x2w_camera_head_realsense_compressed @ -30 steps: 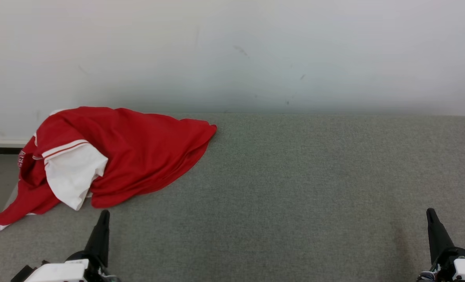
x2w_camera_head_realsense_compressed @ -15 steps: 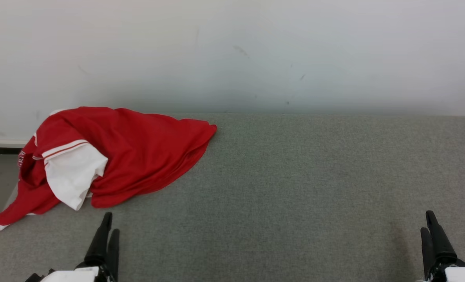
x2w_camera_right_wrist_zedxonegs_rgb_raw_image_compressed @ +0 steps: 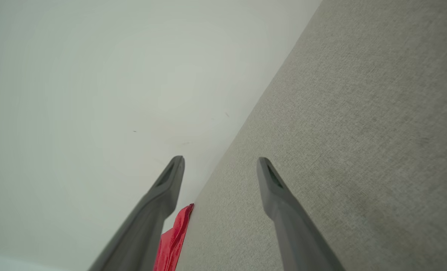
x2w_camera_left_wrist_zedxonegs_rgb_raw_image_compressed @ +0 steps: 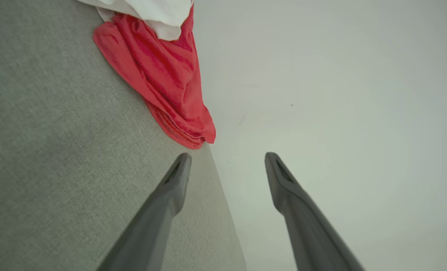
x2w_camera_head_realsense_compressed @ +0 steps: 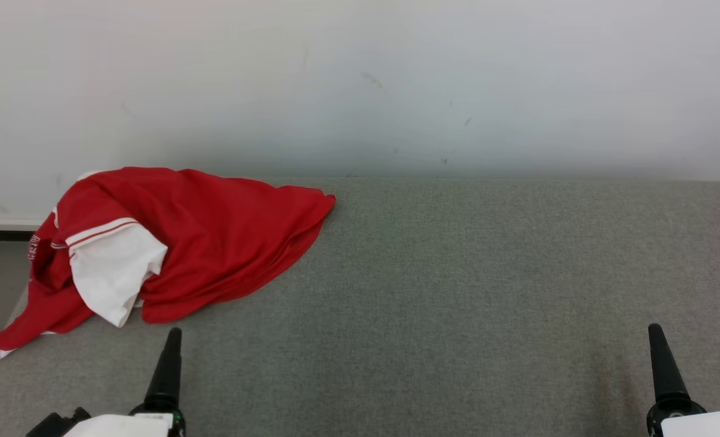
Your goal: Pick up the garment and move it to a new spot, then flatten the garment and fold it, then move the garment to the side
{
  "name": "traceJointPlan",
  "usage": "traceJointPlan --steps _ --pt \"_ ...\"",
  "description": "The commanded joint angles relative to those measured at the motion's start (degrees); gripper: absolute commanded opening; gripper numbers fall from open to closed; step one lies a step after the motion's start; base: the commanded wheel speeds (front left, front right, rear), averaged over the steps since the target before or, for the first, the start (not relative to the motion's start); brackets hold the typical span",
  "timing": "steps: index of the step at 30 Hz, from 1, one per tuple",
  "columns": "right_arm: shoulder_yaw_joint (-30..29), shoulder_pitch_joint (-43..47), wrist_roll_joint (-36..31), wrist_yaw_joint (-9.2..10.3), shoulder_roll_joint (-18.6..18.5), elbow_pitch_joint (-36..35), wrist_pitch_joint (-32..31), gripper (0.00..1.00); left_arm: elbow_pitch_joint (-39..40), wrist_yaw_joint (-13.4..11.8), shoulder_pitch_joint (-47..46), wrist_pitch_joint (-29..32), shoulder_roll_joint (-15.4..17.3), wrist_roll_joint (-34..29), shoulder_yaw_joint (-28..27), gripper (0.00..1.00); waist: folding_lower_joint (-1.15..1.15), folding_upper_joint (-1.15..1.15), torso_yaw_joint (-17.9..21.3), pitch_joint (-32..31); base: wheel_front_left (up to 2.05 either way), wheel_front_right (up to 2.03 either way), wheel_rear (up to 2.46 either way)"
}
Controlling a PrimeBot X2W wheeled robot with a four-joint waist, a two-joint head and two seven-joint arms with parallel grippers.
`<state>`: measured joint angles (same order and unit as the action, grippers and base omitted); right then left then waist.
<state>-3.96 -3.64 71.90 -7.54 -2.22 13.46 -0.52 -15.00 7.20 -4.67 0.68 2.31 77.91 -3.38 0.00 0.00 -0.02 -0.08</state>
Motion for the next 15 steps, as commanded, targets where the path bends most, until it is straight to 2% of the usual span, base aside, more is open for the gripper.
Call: traceJointPlan --steps 1,15 --pt "0.2 -0.6 -2.6 0.02 -0.8 -1.2 0.6 1.00 0.9 0.2 -1.1 -0.8 0.5 -2.5 0.0 1.00 0.00 0.00 0.0 0.0 0.00 0.00 0.00" --pt "0.6 -0.5 -19.5 0.03 -1.5 -0.9 3.7 1.00 1.8 0.2 -1.5 -3.8 1.0 -19.7 1.9 1.00 0.00 0.00 -0.4 -0.4 0.00 0.00 0.00"
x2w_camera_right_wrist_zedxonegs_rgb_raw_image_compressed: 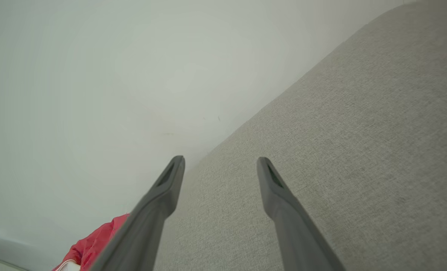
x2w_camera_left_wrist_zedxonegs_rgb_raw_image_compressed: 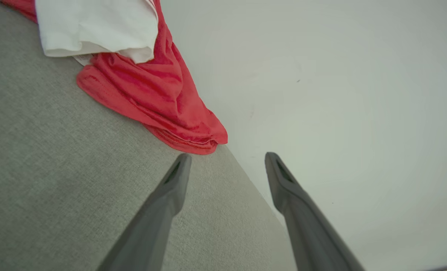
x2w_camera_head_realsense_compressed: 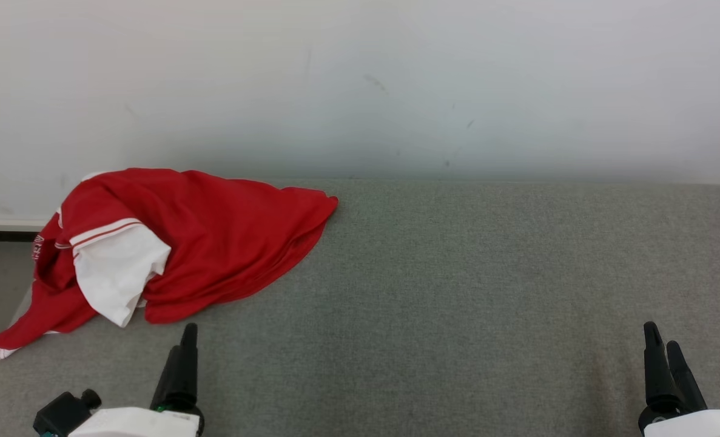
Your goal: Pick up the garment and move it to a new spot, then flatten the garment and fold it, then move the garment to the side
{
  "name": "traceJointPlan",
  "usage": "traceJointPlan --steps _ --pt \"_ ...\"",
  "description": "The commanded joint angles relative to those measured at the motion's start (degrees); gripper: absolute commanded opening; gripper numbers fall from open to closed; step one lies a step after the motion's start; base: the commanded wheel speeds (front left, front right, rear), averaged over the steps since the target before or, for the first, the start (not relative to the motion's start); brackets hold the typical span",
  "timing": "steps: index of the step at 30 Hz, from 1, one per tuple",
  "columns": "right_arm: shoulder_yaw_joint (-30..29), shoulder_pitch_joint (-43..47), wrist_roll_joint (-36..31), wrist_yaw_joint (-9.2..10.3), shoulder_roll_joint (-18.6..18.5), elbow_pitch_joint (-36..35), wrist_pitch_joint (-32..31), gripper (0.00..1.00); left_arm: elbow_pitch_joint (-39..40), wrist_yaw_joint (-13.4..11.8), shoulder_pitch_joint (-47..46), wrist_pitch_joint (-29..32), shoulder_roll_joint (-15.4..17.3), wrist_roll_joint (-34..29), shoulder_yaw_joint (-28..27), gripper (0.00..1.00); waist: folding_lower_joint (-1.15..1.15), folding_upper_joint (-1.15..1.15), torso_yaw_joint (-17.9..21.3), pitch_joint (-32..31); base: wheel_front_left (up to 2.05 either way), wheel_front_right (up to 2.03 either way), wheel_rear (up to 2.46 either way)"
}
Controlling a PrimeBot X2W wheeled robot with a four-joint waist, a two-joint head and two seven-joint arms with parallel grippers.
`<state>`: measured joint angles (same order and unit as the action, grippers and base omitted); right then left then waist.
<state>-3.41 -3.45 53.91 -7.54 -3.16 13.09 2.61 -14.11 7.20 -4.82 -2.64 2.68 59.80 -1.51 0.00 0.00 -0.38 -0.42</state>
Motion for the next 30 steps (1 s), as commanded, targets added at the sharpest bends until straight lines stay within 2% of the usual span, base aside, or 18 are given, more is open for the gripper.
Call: traceJointPlan --steps 1,14,30 --pt "0.1 -0.8 -2.3 0.03 -0.6 -0.4 0.8 1.00 1.0 0.2 -1.3 -0.7 0.6 -2.6 0.1 1.00 0.00 0.00 0.0 0.0 0.00 0.00 0.00" --pt "1.1 -1.6 -13.6 0.04 -1.4 2.0 3.2 1.00 0.8 0.3 -1.5 -3.2 1.3 -15.3 1.5 1.00 0.00 0.00 0.0 -0.2 0.00 0.00 0.00" --pt "1.5 -2.0 -25.1 0.05 -1.7 3.7 5.8 1.00 0.4 0.3 -1.9 -5.7 2.4 -27.2 3.4 1.00 0.00 0.00 0.0 -0.2 0.00 0.00 0.00"
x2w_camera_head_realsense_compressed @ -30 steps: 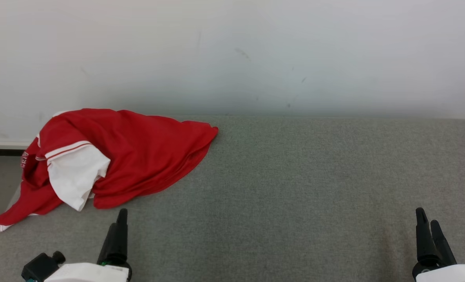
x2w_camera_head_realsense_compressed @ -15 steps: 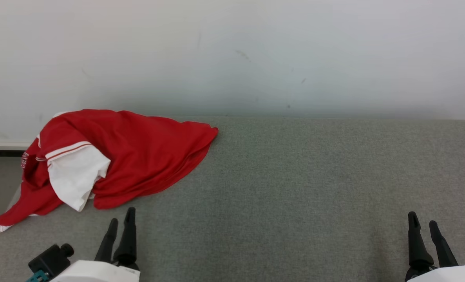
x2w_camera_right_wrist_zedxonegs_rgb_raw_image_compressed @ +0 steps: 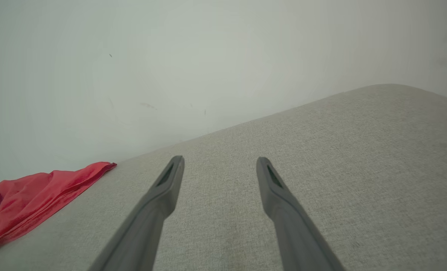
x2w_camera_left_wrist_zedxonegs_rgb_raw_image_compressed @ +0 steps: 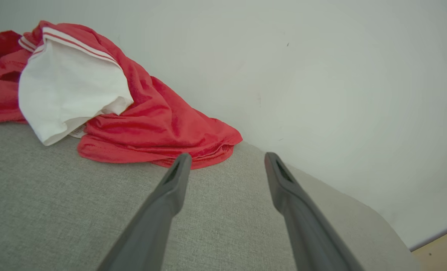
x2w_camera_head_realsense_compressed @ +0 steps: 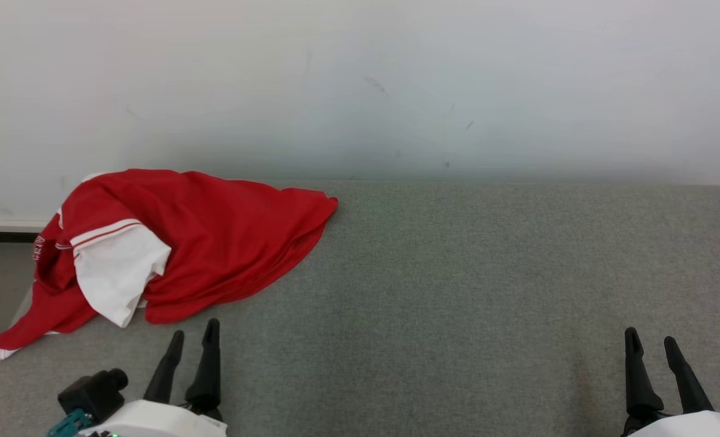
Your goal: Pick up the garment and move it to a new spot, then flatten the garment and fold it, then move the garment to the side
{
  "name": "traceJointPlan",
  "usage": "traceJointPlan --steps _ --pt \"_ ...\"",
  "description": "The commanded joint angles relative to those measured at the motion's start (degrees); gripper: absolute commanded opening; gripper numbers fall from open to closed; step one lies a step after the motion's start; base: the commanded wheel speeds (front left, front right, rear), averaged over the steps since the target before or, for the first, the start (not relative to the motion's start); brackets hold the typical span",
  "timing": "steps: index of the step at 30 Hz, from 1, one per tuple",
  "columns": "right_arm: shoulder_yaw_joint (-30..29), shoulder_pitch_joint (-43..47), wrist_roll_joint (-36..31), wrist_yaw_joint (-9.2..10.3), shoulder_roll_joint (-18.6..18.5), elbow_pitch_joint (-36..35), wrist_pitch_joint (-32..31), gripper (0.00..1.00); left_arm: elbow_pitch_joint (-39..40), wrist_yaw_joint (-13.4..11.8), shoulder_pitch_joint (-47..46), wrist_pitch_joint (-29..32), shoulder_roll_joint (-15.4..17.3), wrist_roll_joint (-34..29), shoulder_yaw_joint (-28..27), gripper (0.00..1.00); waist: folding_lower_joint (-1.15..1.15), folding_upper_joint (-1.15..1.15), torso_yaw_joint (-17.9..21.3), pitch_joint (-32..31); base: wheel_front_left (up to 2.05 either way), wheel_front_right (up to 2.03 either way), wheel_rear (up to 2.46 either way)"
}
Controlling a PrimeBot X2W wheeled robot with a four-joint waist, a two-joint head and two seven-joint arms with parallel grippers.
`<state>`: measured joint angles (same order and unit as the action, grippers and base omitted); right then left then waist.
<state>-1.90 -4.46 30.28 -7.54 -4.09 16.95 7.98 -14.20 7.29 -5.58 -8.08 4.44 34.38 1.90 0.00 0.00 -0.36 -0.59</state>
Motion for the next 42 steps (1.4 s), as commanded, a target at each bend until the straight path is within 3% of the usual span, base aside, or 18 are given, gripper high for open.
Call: traceJointPlan --steps 1,20,42 --pt "0.0 -0.9 -2.1 0.05 -0.7 0.0 0.6 1.00 0.6 0.2 -1.1 -0.5 0.7 -2.4 0.1 1.00 0.00 0.00 -0.1 0.0 0.00 0.00 0.00" --pt "-0.4 -1.1 -12.8 0.07 -1.0 2.0 3.3 1.00 0.0 0.3 -0.6 -3.2 1.8 -15.4 1.4 1.00 0.00 0.00 -0.1 -0.1 0.00 0.00 0.00" --pt "-0.3 -0.6 -20.7 0.09 -1.2 2.9 5.8 1.00 -1.7 0.3 -0.8 -5.7 2.3 -24.8 2.9 1.00 0.00 0.00 -0.1 -0.3 0.00 0.00 0.00"
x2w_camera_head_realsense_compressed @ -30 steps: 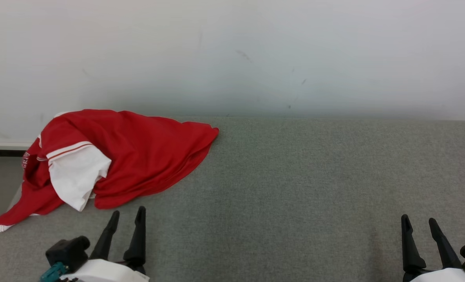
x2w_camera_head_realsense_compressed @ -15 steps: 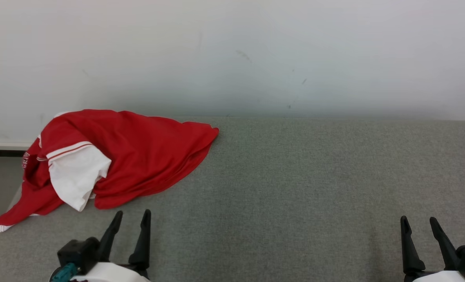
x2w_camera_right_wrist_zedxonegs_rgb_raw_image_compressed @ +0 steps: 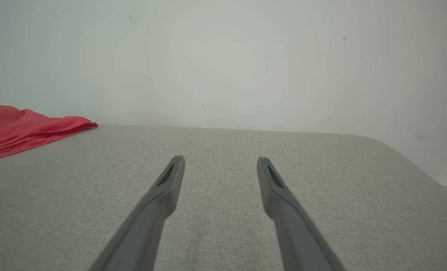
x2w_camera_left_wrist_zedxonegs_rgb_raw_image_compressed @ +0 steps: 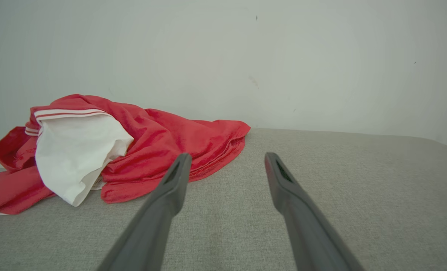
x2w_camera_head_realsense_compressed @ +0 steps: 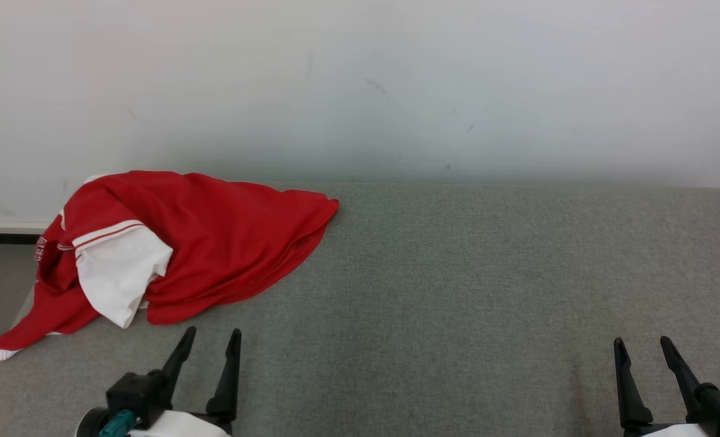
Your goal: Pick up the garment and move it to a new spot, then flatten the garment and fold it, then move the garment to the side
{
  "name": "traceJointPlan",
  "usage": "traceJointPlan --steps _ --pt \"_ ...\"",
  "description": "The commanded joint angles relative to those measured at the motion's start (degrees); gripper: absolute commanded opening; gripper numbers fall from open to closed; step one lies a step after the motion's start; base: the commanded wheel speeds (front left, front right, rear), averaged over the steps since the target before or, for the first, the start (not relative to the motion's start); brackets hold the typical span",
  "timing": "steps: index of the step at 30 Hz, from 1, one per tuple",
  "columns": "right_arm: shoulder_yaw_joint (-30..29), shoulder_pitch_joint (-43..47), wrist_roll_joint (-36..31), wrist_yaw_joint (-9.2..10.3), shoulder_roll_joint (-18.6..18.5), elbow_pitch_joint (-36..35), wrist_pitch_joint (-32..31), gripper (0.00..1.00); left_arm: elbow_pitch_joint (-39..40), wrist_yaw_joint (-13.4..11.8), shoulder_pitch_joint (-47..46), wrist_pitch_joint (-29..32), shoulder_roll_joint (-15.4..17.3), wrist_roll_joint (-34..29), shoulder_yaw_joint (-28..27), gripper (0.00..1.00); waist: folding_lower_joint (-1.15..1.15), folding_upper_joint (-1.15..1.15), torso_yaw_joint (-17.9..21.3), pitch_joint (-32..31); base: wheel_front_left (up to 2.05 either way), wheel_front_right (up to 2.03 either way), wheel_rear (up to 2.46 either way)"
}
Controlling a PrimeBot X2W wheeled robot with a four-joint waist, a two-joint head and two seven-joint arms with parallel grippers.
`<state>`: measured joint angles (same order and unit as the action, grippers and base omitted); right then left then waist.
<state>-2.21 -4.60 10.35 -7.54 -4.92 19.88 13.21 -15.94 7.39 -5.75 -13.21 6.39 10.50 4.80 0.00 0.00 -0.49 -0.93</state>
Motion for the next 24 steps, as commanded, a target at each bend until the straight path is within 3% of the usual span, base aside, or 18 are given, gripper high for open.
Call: traceJointPlan --steps 1,16,24 --pt "0.0 -0.4 -1.0 0.09 -0.4 0.1 0.7 1.00 0.0 0.2 -0.6 -0.7 0.4 -1.4 0.1 1.00 0.00 0.00 0.0 0.0 0.00 0.00 0.00" --pt "-0.1 0.0 -2.2 0.10 0.2 0.9 2.1 1.00 -0.8 0.1 -1.3 -2.0 0.6 -6.6 0.5 1.00 0.00 0.00 0.0 0.2 0.00 0.00 0.00" --pt "-0.7 -0.3 0.0 0.10 0.4 1.0 2.0 1.00 -2.2 0.1 -1.1 -2.0 0.2 -4.3 -0.5 1.00 0.00 0.00 0.3 0.1 0.00 0.00 0.00"
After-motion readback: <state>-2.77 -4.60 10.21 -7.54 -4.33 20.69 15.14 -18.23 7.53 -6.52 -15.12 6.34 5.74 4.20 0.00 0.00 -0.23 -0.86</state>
